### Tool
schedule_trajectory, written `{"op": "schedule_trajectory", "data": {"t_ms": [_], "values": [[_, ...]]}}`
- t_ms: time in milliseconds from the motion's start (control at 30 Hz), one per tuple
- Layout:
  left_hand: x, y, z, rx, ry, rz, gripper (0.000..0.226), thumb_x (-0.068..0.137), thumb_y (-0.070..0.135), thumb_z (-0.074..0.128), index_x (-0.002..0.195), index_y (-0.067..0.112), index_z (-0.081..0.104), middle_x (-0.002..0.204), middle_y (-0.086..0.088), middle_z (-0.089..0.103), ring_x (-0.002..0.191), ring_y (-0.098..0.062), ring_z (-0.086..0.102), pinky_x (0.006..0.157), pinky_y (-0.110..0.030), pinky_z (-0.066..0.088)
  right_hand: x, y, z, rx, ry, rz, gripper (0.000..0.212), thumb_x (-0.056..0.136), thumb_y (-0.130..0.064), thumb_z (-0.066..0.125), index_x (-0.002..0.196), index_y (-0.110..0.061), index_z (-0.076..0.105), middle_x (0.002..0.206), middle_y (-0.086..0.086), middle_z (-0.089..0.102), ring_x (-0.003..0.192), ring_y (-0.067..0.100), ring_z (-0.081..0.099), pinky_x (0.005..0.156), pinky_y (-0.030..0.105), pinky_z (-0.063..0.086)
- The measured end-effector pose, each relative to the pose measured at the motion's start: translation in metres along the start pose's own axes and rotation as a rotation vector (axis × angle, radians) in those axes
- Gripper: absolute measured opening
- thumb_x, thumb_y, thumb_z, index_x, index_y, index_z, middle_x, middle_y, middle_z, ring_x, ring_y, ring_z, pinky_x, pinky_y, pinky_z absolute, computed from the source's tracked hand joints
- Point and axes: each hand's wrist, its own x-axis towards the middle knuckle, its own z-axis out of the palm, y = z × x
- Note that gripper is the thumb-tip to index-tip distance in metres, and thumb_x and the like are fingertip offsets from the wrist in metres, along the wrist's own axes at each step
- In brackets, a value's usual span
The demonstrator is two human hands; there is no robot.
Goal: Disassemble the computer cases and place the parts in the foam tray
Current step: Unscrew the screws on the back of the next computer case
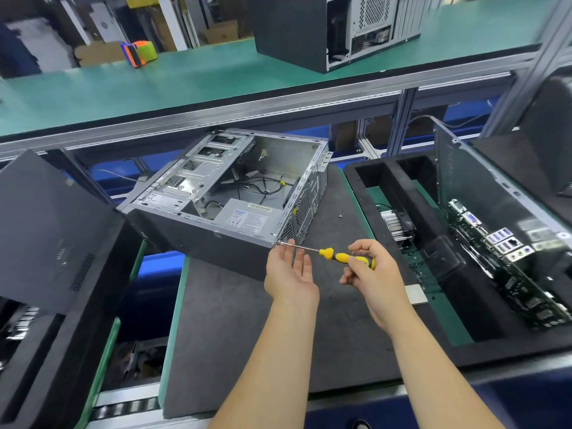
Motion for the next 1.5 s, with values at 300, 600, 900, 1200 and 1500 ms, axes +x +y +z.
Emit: {"op": "schedule_trajectory", "data": {"t_ms": [300, 600, 900, 1200, 1500], "values": [[0.001, -0.002, 0.003, -0.006, -0.005, 0.01, 0.017, 0.102, 0.018, 0.058, 0.114, 0.007, 0.065, 0.109, -0.005, 0.073, 0.095, -0.019, 0.067, 0.083, -0.031, 0.053, 0.004, 0.003, 0.004, -0.054, 0.076, 0.063, 0.009, 0.101, -0.009, 0.054, 0.097, -0.012, 0.061, 0.065, 0.002, 0.062, 0.054, 0.015, 0.059, 0.06, 0.039, 0.06], [0.003, -0.004, 0.005, 0.016, -0.016, 0.008, 0.01, 0.101, 0.015, 0.059, 0.107, 0.008, 0.064, 0.104, -0.005, 0.073, 0.093, -0.019, 0.067, 0.084, -0.031, 0.053, 0.001, -0.004, -0.006, -0.331, -0.022, -0.128, 0.02, 0.092, -0.004, 0.064, 0.084, -0.022, 0.061, 0.07, -0.007, 0.059, 0.056, 0.014, 0.053, 0.056, 0.017, 0.043], [0.008, -0.009, 0.006, 0.039, 0.012, 0.01, 0.01, 0.1, 0.009, 0.064, 0.107, 0.002, 0.066, 0.101, -0.009, 0.074, 0.087, -0.021, 0.068, 0.077, -0.03, 0.057, 0.003, -0.014, 0.002, -0.342, -0.01, 0.06, 0.027, 0.104, -0.036, 0.044, 0.089, -0.023, 0.062, 0.072, 0.001, 0.066, 0.048, 0.017, 0.056, 0.045, 0.031, 0.047], [0.009, -0.005, 0.005, 0.013, -0.003, 0.007, 0.01, 0.102, 0.011, 0.06, 0.099, 0.003, 0.065, 0.095, -0.008, 0.072, 0.086, -0.019, 0.069, 0.071, -0.028, 0.056, 0.001, -0.019, 0.0, -0.087, -0.097, 0.026, 0.021, 0.094, -0.005, 0.064, 0.104, -0.024, 0.06, 0.105, 0.004, 0.058, 0.074, 0.017, 0.064, 0.068, 0.034, 0.058], [0.009, 0.0, 0.011, -0.049, 0.056, -0.011, 0.01, 0.101, 0.014, 0.062, 0.094, 0.007, 0.063, 0.094, -0.007, 0.072, 0.086, -0.018, 0.067, 0.085, -0.032, 0.054, 0.003, -0.02, 0.0, -0.206, 0.003, 0.013, 0.013, 0.098, -0.01, 0.058, 0.091, -0.021, 0.061, 0.079, -0.01, 0.063, 0.053, 0.011, 0.05, 0.06, 0.032, 0.052]]}}
